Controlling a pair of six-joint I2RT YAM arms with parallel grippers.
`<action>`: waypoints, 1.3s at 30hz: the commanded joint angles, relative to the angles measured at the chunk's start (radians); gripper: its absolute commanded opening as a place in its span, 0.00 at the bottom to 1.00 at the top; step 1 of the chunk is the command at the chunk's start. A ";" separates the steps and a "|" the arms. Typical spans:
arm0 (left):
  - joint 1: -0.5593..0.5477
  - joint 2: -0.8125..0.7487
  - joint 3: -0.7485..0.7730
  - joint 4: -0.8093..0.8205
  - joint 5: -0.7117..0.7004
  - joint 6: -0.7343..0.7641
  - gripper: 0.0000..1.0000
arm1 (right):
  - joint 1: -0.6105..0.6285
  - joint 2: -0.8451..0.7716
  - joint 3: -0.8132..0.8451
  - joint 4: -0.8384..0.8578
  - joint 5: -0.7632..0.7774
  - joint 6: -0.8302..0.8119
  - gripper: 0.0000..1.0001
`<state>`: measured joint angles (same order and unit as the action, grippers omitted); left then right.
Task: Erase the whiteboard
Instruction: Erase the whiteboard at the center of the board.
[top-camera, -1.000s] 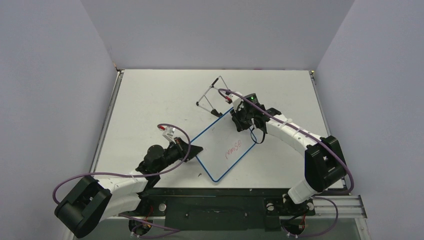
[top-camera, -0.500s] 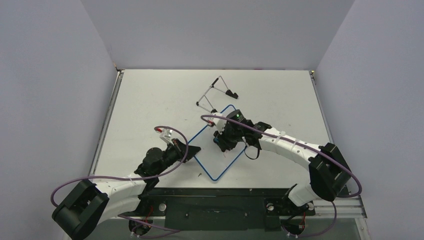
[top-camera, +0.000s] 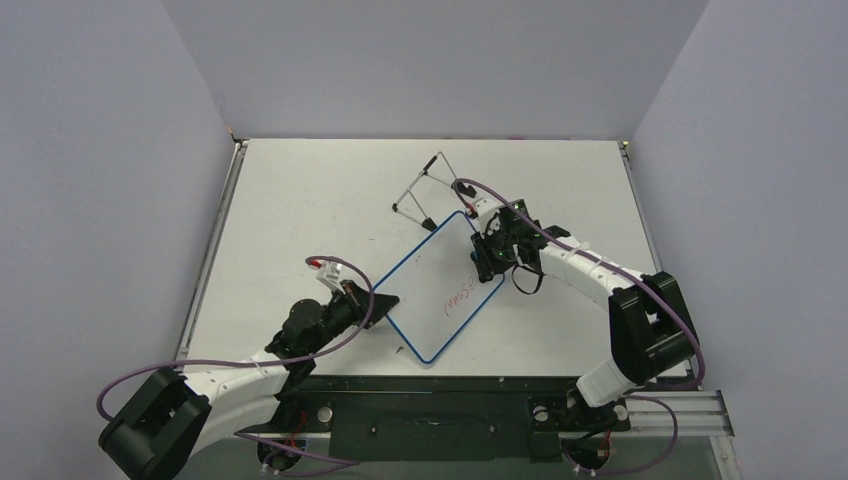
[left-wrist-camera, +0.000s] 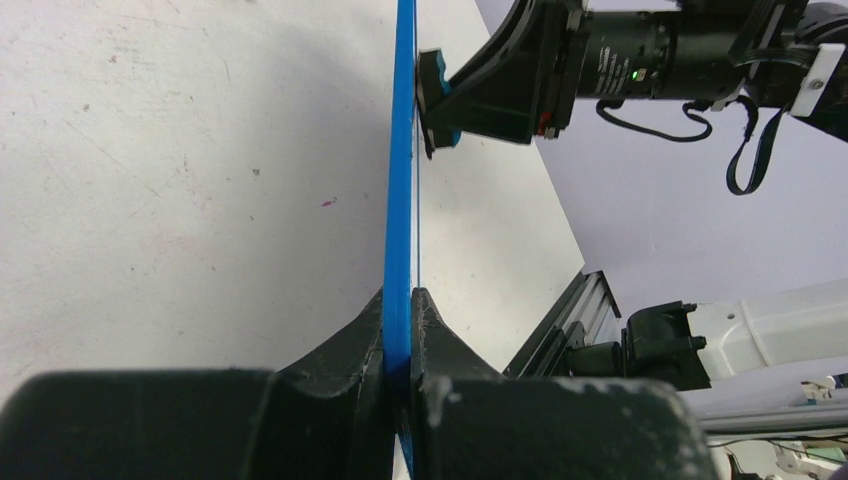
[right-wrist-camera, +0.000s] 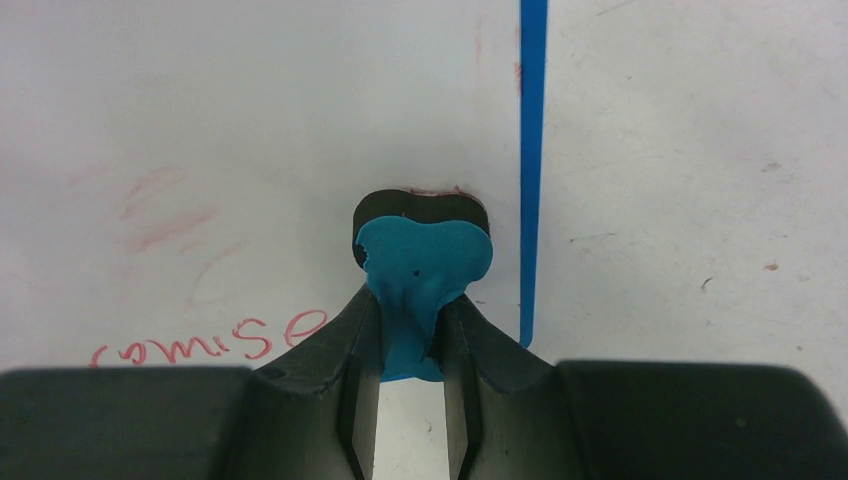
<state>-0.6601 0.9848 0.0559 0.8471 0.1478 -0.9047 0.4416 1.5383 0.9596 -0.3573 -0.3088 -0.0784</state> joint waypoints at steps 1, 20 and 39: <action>-0.004 -0.075 0.025 0.094 -0.039 0.017 0.00 | 0.023 0.008 0.037 -0.124 0.056 -0.153 0.00; -0.006 -0.099 0.008 0.071 -0.074 0.001 0.00 | 0.093 -0.008 0.034 -0.027 0.155 -0.064 0.00; -0.005 -0.092 -0.011 0.094 -0.072 0.003 0.00 | 0.174 0.041 0.051 -0.026 0.139 -0.057 0.00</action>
<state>-0.6594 0.9123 0.0311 0.8062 0.0475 -0.8867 0.6689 1.5929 0.9714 -0.4759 -0.2203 -0.1959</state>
